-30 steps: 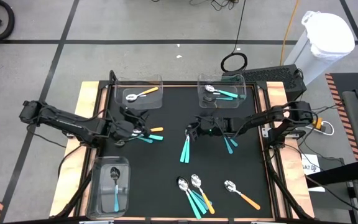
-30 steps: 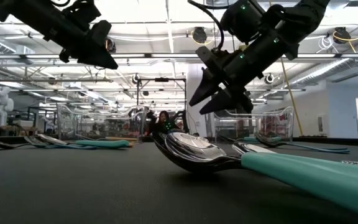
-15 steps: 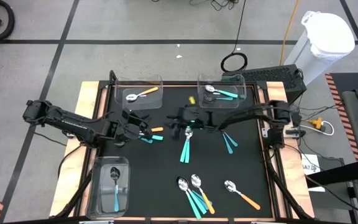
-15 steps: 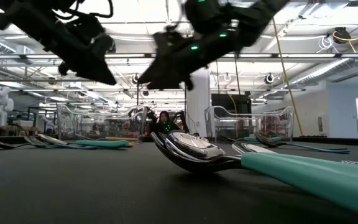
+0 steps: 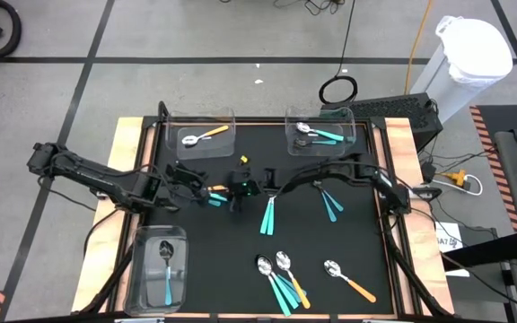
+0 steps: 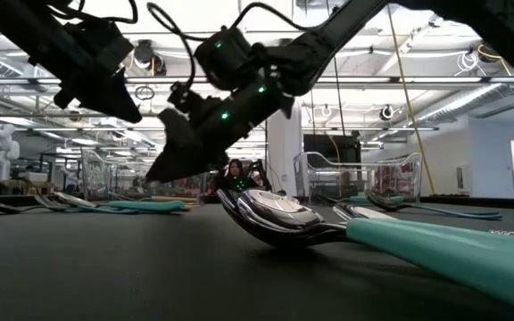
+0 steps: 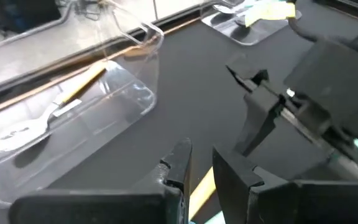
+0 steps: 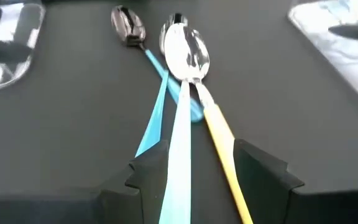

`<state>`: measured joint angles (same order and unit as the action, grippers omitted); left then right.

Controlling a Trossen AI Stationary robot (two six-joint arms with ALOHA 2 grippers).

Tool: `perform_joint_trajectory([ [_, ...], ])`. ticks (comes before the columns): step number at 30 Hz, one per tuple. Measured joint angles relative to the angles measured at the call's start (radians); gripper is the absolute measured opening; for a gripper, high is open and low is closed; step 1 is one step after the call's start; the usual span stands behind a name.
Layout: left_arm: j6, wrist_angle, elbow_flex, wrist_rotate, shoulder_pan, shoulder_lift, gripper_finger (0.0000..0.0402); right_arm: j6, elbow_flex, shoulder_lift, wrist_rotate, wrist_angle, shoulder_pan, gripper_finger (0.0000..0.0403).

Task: Sort silverware by color (type)
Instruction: Put the green spoon into the bottom left transparent bin

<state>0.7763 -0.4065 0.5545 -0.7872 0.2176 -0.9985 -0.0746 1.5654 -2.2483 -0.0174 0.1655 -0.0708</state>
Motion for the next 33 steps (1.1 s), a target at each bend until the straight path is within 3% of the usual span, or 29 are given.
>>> perform_joint_trajectory([
  [14, 0.002, 0.004, 0.0, -0.016, 0.0, 0.0, 0.0063, 0.009, 0.046, -0.073, 0.022, -0.107, 0.004, 0.0166],
  [18, 0.002, 0.008, 0.0, -0.029, 0.0, 0.0, 0.0063, 0.007, 0.047, -0.072, 0.018, -0.136, 0.004, 0.0142],
  [25, 0.004, 0.01, 0.0, -0.03, 0.0, 0.0, 0.0063, -0.021, 0.047, -0.07, 0.014, -0.163, 0.004, 0.0056],
  [33, 0.001, -0.002, 0.006, -0.057, 0.0, 0.002, 0.0063, -0.046, 0.042, -0.006, 0.02, -0.221, 0.006, 0.0053],
])
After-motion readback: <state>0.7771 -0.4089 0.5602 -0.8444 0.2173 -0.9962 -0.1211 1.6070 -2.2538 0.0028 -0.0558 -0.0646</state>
